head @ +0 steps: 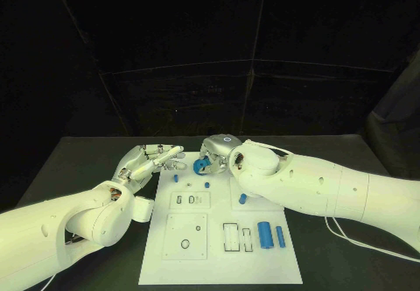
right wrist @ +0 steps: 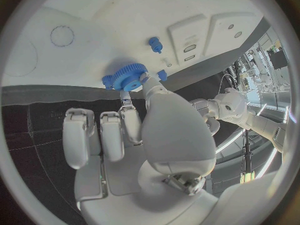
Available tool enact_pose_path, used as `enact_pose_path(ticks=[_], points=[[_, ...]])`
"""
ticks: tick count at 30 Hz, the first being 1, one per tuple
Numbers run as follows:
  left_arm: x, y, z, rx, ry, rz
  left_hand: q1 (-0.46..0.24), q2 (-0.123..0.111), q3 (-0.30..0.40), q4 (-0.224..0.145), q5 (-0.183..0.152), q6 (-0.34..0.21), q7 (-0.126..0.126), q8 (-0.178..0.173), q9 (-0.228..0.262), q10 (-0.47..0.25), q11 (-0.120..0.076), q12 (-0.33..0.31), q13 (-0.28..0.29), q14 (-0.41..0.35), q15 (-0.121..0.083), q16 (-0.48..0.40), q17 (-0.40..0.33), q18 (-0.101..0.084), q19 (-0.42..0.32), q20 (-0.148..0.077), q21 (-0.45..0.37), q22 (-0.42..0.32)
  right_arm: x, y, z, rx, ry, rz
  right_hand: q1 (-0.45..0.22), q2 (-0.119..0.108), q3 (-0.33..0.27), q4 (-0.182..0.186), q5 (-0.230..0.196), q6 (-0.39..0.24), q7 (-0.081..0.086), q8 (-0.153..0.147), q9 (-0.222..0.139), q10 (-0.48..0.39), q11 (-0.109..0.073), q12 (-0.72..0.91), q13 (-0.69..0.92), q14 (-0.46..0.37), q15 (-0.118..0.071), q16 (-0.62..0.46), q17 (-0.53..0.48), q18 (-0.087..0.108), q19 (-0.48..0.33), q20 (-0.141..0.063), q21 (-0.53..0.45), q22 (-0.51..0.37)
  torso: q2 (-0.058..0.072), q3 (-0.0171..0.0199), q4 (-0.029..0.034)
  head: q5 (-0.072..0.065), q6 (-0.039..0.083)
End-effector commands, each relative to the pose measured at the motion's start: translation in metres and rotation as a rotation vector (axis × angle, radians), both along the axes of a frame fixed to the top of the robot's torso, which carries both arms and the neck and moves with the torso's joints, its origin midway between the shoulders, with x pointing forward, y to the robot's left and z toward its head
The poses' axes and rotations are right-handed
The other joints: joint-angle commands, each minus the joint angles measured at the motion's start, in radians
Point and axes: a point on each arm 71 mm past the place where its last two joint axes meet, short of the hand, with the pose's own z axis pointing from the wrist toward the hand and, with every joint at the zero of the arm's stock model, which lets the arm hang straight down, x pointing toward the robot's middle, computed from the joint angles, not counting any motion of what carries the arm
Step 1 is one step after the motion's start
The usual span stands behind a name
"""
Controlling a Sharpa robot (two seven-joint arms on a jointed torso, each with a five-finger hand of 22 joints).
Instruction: Assemble the parts on the task board
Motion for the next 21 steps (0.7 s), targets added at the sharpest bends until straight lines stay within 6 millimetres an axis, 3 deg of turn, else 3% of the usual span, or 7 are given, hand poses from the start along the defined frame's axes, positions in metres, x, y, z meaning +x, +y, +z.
enact_pose_path(ticks=[1, 3, 7, 16, 21], points=[[-0.0002, -0.0010, 0.0012, -0.004, -0.003, -0.012, 0.007, 0.000, 0.000, -0.005, 0.003, 0.003, 0.002, -0.006, 0.000, 0.004, 0.003, -0.003, 0.000, 0.000, 0.006, -0.003, 0.001, 0.006, 0.001, 0.004, -0.006, -0.001, 0.0009, -0.0011, 0.0001, -0.021, -0.003, -0.014, -0.021, -0.005, -0.012, 0.002, -0.015, -0.034, 0.008, -0.009, -0.005, -0.015, 0.004, -0.017, -0.002, 0.077, 0.011, -0.004, 0.129, -0.014, 0.026, 0.009, 0.002, 0.155, 0.000, -0.0001, -0.0008, -0.001, 0.001], [-0.0001, -0.0009, 0.0012, -0.004, -0.003, -0.012, 0.007, 0.000, 0.000, -0.005, 0.003, 0.003, 0.002, -0.006, 0.000, 0.004, 0.003, -0.003, 0.000, 0.000, 0.006, -0.003, 0.001, 0.006, 0.001, 0.004, -0.006, -0.001, 0.0010, -0.0011, 0.0002, -0.020, -0.005, -0.014, -0.035, -0.014, -0.022, 0.009, -0.037, -0.066, 0.014, -0.009, -0.006, -0.022, 0.010, -0.029, -0.011, 0.077, 0.016, -0.003, 0.131, -0.013, 0.025, 0.014, 0.001, 0.154, 0.000, 0.0002, -0.0006, 0.000, 0.001], [-0.0001, -0.0009, 0.0011, -0.003, -0.003, -0.012, 0.007, 0.000, 0.000, -0.005, 0.003, 0.003, 0.002, -0.006, 0.000, 0.004, 0.003, -0.003, 0.000, 0.000, 0.006, -0.003, 0.001, 0.006, 0.001, 0.004, -0.006, -0.001, 0.0011, -0.0005, 0.0001, -0.022, -0.005, -0.014, -0.071, -0.028, -0.054, 0.040, -0.044, -0.097, 0.022, -0.008, -0.005, -0.032, 0.018, -0.046, -0.025, 0.077, 0.024, -0.003, 0.132, -0.013, 0.024, 0.021, 0.000, 0.153, 0.001, 0.0004, -0.0005, -0.001, 0.000], [0.0001, -0.0005, 0.0010, -0.003, -0.002, -0.010, 0.007, 0.000, 0.000, -0.005, 0.003, 0.003, 0.002, -0.006, 0.000, 0.004, 0.003, -0.003, 0.000, 0.000, 0.006, -0.003, 0.001, 0.006, 0.001, 0.004, -0.006, -0.001, 0.0008, -0.0015, -0.0034, -0.047, 0.037, -0.011, -0.116, -0.020, -0.091, 0.107, -0.020, -0.087, 0.021, 0.000, 0.000, -0.031, 0.019, -0.046, -0.021, 0.077, 0.025, -0.003, 0.133, -0.012, 0.023, 0.025, -0.001, 0.153, 0.000, -0.0001, -0.0006, -0.002, -0.003], [0.0001, -0.0004, 0.0010, -0.003, -0.002, -0.010, 0.007, 0.000, 0.000, -0.005, 0.003, 0.003, 0.002, -0.006, 0.000, 0.004, 0.003, -0.003, 0.000, 0.000, 0.006, -0.003, 0.001, 0.006, 0.001, 0.004, -0.006, -0.001, 0.0005, -0.0032, -0.0030, -0.034, 0.039, -0.012, -0.128, -0.013, -0.099, 0.124, -0.010, -0.081, 0.019, 0.001, 0.001, -0.029, 0.017, -0.043, -0.018, 0.078, 0.024, -0.003, 0.134, -0.012, 0.023, 0.025, -0.001, 0.153, 0.000, 0.0003, -0.0010, -0.002, -0.002]])
